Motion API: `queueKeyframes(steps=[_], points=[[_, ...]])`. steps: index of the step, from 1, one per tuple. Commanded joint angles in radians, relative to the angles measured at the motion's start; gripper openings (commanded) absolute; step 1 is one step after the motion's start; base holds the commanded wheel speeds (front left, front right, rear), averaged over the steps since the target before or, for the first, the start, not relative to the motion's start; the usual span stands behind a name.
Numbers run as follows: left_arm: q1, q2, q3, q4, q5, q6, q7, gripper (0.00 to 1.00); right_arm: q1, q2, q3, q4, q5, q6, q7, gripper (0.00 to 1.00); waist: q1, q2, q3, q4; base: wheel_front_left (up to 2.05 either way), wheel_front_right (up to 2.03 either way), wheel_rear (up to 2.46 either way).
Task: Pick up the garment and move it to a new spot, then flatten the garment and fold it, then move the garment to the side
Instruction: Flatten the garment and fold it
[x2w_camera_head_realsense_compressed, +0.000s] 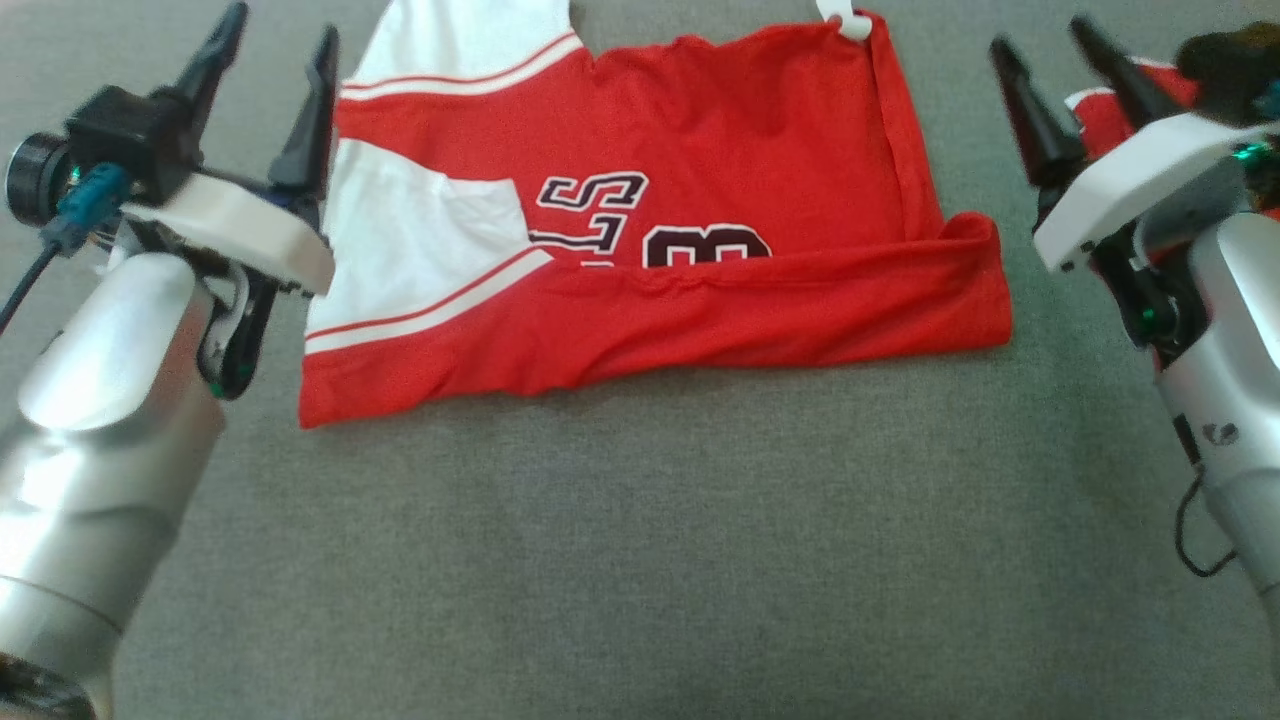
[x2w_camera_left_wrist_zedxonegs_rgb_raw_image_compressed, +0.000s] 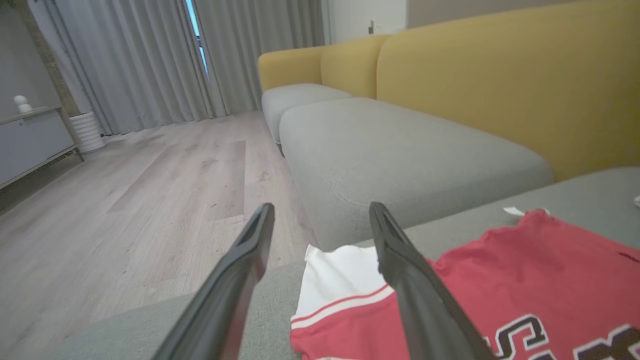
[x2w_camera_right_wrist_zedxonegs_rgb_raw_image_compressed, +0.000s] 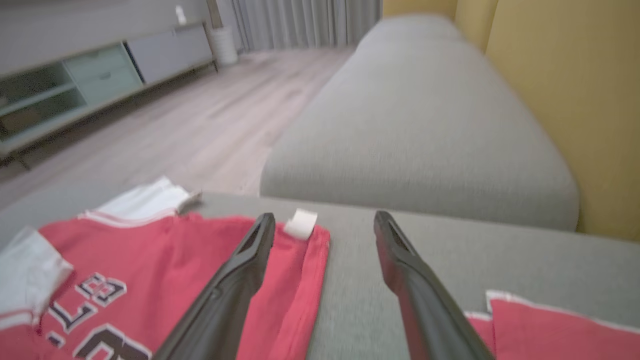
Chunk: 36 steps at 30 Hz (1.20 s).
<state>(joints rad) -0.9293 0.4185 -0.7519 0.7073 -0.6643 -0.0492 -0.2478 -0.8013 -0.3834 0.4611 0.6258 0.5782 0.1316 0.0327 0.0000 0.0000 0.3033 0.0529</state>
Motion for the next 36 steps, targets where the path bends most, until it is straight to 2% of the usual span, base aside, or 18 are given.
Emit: queueKeyframes(steps=[1,4,7,11,16,19,23,29,36], points=[[-0.017,0.028,0.061,-0.028,-0.009,0.012,-0.011,1.0,-0.003,0.012,-0.015,-0.026,-0.013,-0.001,-0.048,1.0,0.0,0.0,-0.019,0.009,0.0,0.0,0.0],[0.052,0.002,0.183,-0.144,0.004,0.05,-0.013,1.0,0.027,0.043,-0.064,-0.033,-0.055,-0.001,-0.185,1.0,0.0,0.0,-0.046,0.019,0.0,0.0,0.0],[0.176,-0.023,0.284,-0.271,0.064,0.074,-0.014,1.0,0.073,0.084,-0.117,-0.05,-0.1,-0.001,-0.261,1.0,0.0,0.0,-0.073,0.024,0.0,0.0,0.0],[0.35,-0.082,0.392,-0.401,0.142,0.09,-0.014,1.0,0.168,0.151,-0.213,-0.106,-0.172,-0.001,-0.29,1.0,0.0,0.0,-0.108,0.032,0.0,0.0,0.0],[0.537,-0.183,0.482,-0.477,0.207,0.075,-0.014,1.0,0.347,0.239,-0.33,-0.198,-0.282,-0.001,-0.294,1.0,0.0,0.0,-0.146,0.043,0.0,0.0,0.0],[0.645,-0.252,0.523,-0.471,0.253,0.046,-0.014,1.0,0.499,0.292,-0.383,-0.253,-0.364,-0.001,-0.294,1.0,0.0,0.0,-0.165,0.046,0.0,0.0,0.0],[0.702,-0.296,0.572,-0.446,0.288,0.02,-0.014,1.0,0.578,0.32,-0.413,-0.283,-0.394,-0.001,-0.294,1.0,0.0,0.0,-0.169,0.039,0.0,0.0,0.0],[0.692,-0.313,0.607,-0.361,0.337,-0.001,-0.014,1.0,0.581,0.331,-0.404,-0.314,-0.411,-0.001,-0.294,1.0,0.0,0.0,-0.153,0.021,0.0,0.0,0.0],[0.627,-0.313,0.619,-0.184,0.33,0.012,-0.001,1.0,0.552,0.332,-0.382,-0.324,-0.416,-0.001,-0.294,1.0,0.0,0.0,-0.121,-0.002,0.0,0.0,0.0]])
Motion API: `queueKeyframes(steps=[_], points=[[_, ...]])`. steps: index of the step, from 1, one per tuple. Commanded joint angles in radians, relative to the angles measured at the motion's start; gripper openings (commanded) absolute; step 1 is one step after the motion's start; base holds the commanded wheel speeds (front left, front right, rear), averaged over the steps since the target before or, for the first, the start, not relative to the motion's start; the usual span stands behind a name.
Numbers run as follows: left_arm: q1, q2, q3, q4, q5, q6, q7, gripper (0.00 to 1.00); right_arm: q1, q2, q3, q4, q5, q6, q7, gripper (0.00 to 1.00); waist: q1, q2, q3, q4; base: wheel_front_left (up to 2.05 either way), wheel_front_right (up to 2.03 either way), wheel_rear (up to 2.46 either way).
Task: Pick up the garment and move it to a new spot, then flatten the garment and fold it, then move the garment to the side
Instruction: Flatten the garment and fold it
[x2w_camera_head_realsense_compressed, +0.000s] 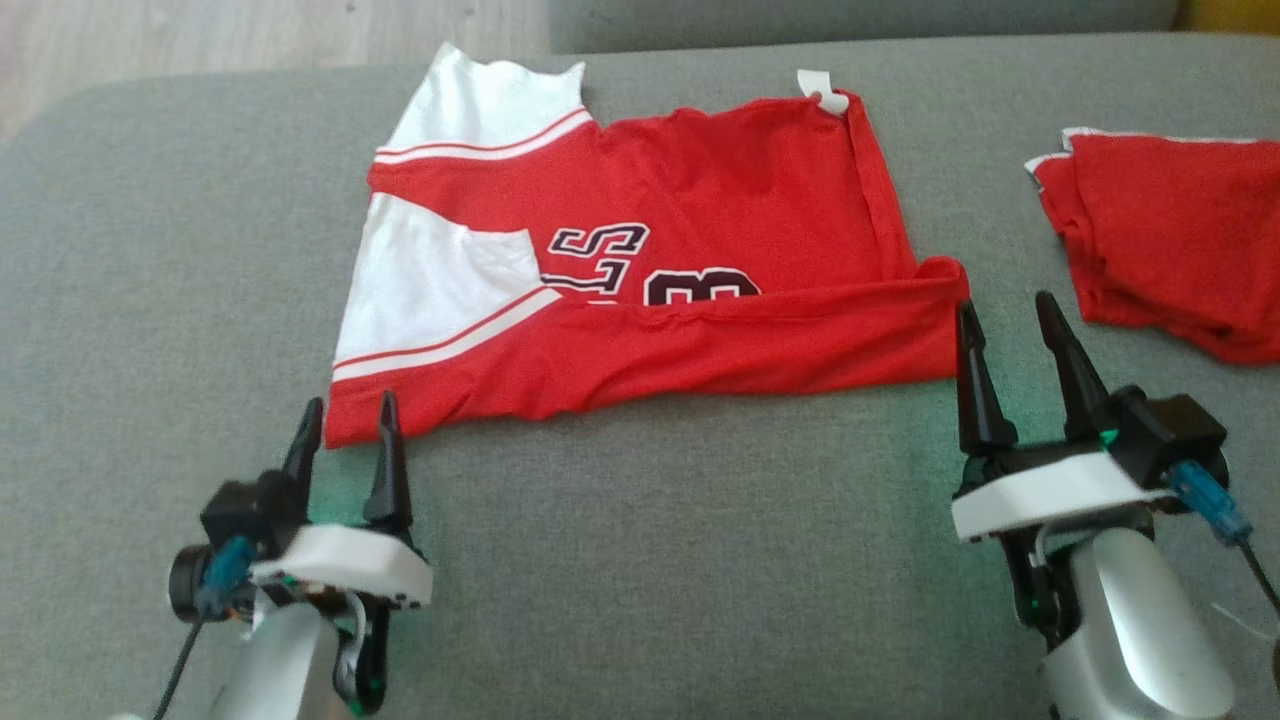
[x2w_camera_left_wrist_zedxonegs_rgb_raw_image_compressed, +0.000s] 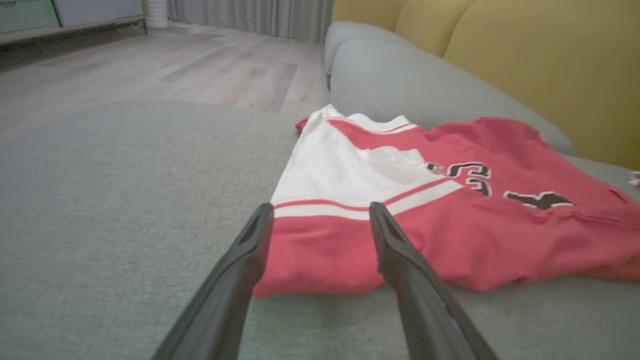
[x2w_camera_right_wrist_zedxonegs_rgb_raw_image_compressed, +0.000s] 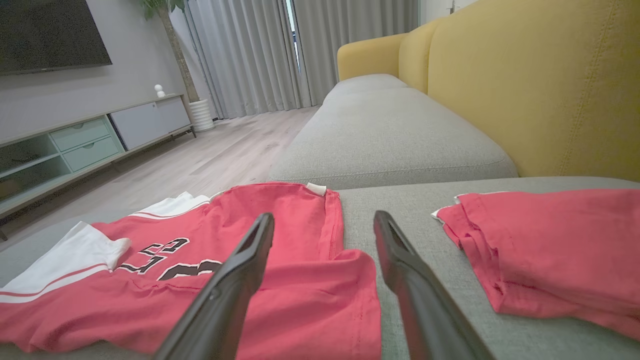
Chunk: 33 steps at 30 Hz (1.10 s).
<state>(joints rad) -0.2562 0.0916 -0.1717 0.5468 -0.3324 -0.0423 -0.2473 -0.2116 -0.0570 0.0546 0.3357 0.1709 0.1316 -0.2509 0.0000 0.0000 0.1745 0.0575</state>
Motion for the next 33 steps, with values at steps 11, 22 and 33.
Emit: queueKeyframes(steps=[11,22,33], points=[[-0.16,0.046,0.066,0.244,-0.017,0.069,0.111,1.0,-0.066,0.007,0.06,-0.043,0.002,-0.001,-0.011,1.0,0.0,0.0,0.062,-0.05,0.0,0.0,0.0],[-0.215,0.056,0.048,0.37,-0.03,0.034,0.125,0.0,-0.072,0.007,0.074,-0.032,0.008,-0.001,-0.01,1.0,0.0,0.0,0.075,-0.064,0.0,0.0,0.0],[-0.223,0.044,0.079,0.113,-0.006,0.01,-0.014,0.0,-0.111,0.007,-0.017,0.082,-0.024,-0.001,0.096,1.0,0.0,0.0,0.059,-0.003,0.0,0.0,0.0]])
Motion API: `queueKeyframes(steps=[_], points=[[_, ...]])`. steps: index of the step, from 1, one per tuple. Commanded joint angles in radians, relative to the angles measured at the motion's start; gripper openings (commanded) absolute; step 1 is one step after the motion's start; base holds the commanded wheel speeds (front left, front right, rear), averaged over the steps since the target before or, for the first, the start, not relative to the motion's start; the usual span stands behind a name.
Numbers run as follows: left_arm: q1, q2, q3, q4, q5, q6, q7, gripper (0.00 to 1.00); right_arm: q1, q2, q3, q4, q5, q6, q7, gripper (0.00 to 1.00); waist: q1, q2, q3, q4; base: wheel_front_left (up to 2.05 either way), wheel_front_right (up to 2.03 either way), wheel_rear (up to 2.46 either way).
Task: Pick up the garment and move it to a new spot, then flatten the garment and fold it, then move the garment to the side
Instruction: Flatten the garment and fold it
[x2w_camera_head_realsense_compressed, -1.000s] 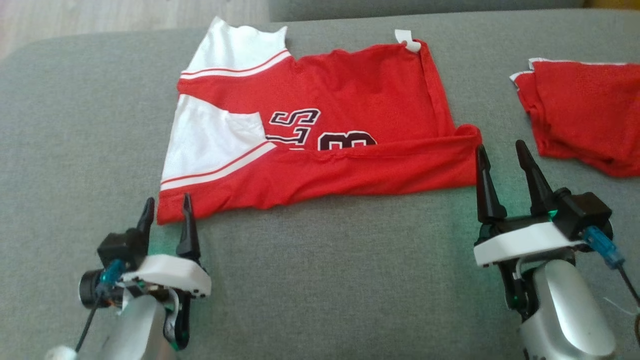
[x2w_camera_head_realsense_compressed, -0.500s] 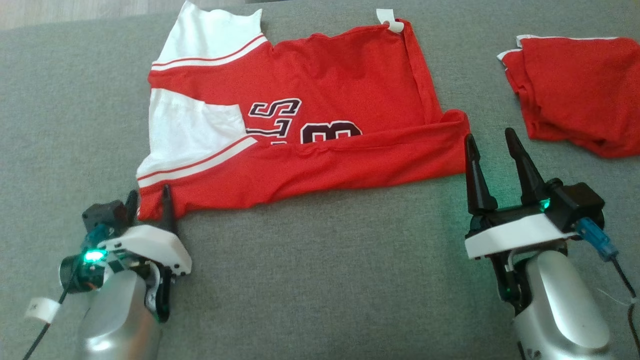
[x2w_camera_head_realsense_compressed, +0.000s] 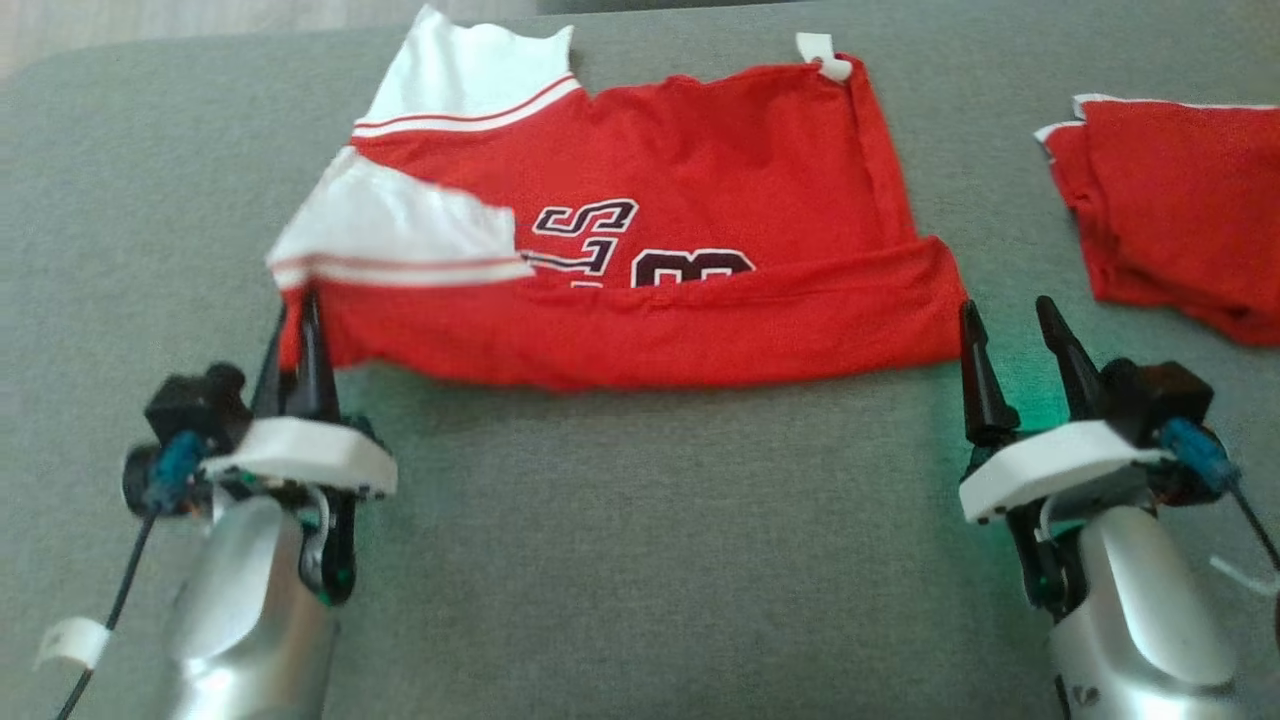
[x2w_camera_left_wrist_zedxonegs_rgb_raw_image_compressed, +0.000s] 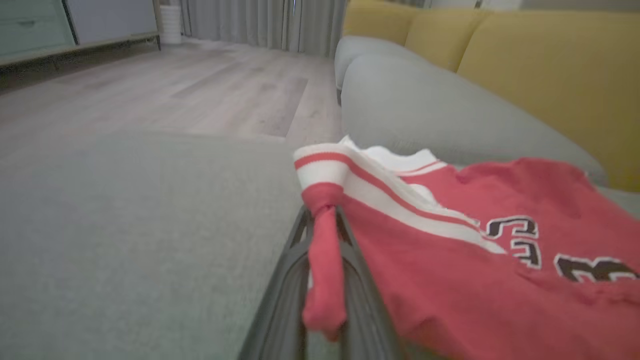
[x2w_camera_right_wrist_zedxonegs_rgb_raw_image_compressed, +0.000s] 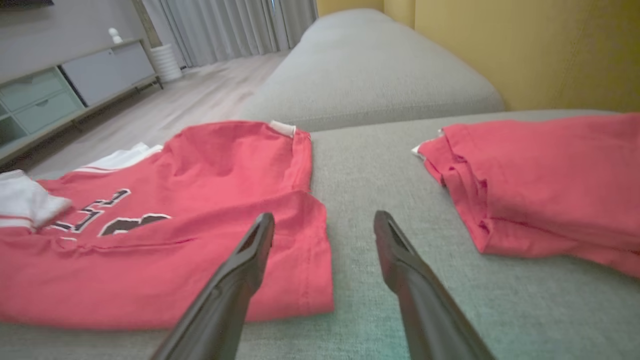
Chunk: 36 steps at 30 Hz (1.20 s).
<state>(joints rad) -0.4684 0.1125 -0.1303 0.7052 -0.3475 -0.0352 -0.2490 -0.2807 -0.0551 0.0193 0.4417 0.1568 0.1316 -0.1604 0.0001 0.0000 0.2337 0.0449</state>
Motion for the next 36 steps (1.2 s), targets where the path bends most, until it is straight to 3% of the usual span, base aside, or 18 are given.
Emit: queueKeyframes(steps=[1,8,23,24,26,36], points=[[0.0,0.021,0.045,-0.091,0.019,0.002,-0.012,0.0,-0.051,0.005,0.01,-0.006,-0.001,-0.001,0.021,1.0,-0.0001,0.0,0.001,0.015,0.0,0.0,0.0],[0.072,-0.003,0.052,-0.232,0.072,-0.014,-0.013,0.0,-0.118,0.005,-0.01,0.156,0.055,-0.001,0.104,1.0,-0.0001,0.0,0.006,0.046,0.0,0.0,0.0],[0.095,-0.022,0.056,-0.18,0.112,-0.031,-0.013,0.0,-0.223,0.005,0.151,0.389,0.199,-0.001,0.109,1.0,-0.0001,0.0,0.007,0.067,0.0,0.0,0.0],[0.096,-0.023,0.058,-0.176,0.113,-0.033,-0.013,0.0,-0.227,0.005,0.159,0.401,0.204,-0.001,0.106,0.96,-0.0001,0.0,0.005,0.066,0.0,0.0,0.0],[0.098,-0.024,0.061,-0.166,0.116,-0.035,-0.013,0.0,-0.235,0.005,0.169,0.428,0.189,-0.001,0.094,0.0,-0.0001,0.0,-0.001,0.065,0.0,0.0,0.0],[0.125,-0.023,0.074,-0.14,0.135,-0.044,-0.013,0.0,-0.251,0.005,0.078,0.482,-0.016,-0.001,-0.025,0.0,-0.0001,0.0,-0.049,0.048,0.0,0.0,0.0]])
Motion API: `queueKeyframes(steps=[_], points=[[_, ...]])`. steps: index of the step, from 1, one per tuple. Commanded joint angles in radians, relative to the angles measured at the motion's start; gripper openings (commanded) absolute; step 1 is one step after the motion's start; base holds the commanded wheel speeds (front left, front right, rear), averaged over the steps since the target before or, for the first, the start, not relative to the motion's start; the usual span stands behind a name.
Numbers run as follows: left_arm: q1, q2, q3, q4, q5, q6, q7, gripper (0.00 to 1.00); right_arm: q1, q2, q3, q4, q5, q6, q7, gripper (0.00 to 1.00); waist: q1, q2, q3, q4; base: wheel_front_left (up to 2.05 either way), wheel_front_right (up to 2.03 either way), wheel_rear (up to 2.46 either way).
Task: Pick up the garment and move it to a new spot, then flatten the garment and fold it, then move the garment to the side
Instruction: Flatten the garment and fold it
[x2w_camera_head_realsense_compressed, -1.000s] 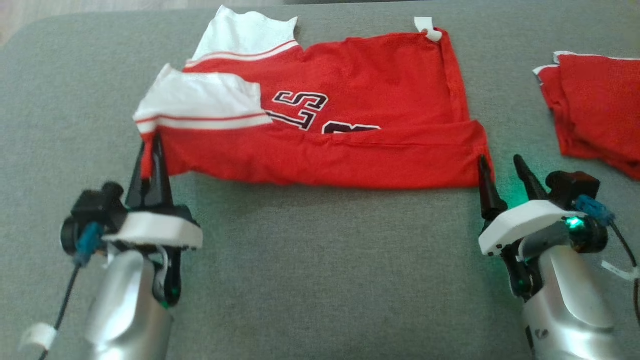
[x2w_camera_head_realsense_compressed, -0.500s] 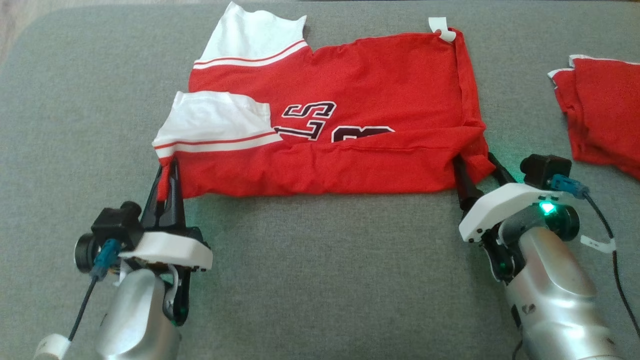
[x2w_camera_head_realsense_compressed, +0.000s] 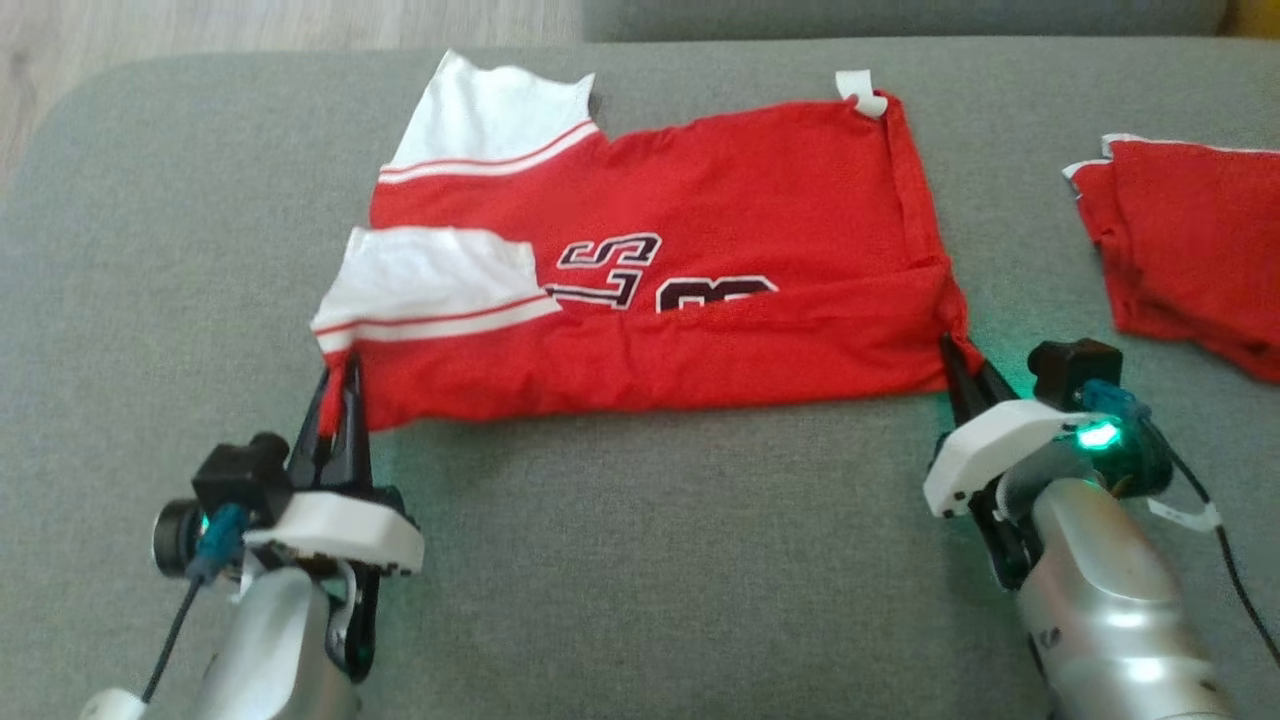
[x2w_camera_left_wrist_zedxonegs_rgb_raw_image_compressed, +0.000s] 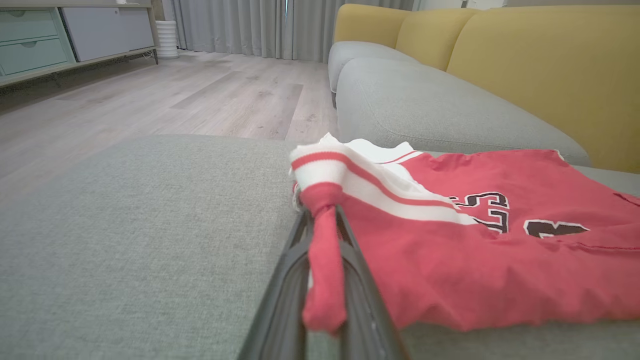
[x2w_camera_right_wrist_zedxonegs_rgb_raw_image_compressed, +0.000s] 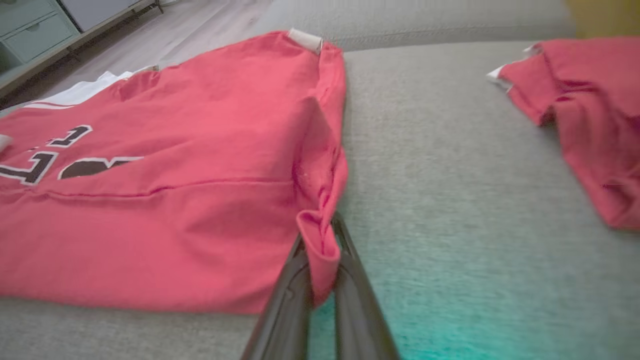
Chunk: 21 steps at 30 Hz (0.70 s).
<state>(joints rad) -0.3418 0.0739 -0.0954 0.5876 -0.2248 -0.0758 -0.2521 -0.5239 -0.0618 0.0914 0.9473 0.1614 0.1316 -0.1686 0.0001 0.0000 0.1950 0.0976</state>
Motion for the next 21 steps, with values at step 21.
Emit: queueKeyframes(steps=[21], points=[[0.229,-0.008,-0.02,-0.056,0.049,-0.003,-0.009,0.0,0.381,0.011,-0.158,-0.429,-0.149,-0.001,0.133,0.0,-0.0001,0.0,-0.146,-0.027,0.0,0.0,0.0]])
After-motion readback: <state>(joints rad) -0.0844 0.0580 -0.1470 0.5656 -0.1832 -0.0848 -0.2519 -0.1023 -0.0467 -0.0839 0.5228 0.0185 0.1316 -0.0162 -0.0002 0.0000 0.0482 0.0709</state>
